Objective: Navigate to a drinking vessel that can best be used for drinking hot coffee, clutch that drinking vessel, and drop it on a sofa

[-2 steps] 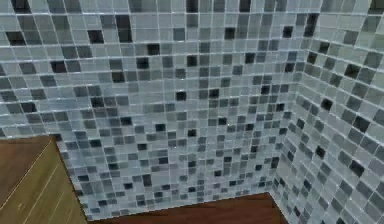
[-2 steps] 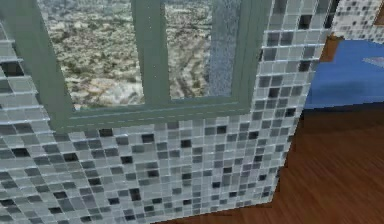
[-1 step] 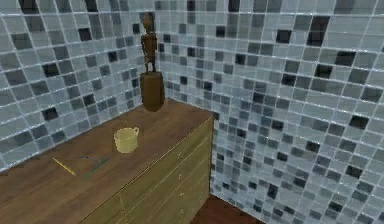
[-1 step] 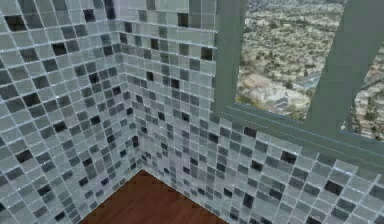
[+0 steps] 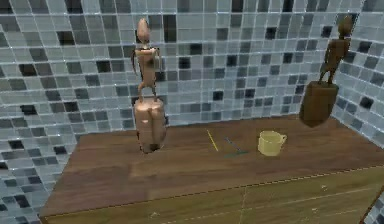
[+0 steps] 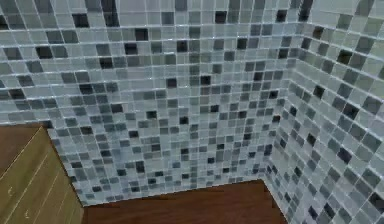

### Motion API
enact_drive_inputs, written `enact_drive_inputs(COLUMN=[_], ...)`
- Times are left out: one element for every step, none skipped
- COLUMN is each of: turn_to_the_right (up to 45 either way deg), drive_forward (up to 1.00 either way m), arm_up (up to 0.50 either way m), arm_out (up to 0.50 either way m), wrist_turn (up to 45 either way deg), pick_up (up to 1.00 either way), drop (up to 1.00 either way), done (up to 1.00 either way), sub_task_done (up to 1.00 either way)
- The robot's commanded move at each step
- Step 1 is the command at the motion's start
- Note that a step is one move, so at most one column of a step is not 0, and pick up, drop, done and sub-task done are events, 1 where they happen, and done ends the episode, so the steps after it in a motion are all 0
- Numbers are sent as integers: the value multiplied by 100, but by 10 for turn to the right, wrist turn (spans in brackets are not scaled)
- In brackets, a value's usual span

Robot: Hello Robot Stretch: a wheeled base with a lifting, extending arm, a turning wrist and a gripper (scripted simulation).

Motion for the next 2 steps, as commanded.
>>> enact_drive_inputs(turn_to_the_right=[-450, -180], drive_forward=[0, 0], arm_up=[0, 0], arm_out=[0, 0], wrist_turn=[0, 0], pick_up=[0, 0], drop=[0, 0], done=[0, 0], sub_task_done=[0, 0])
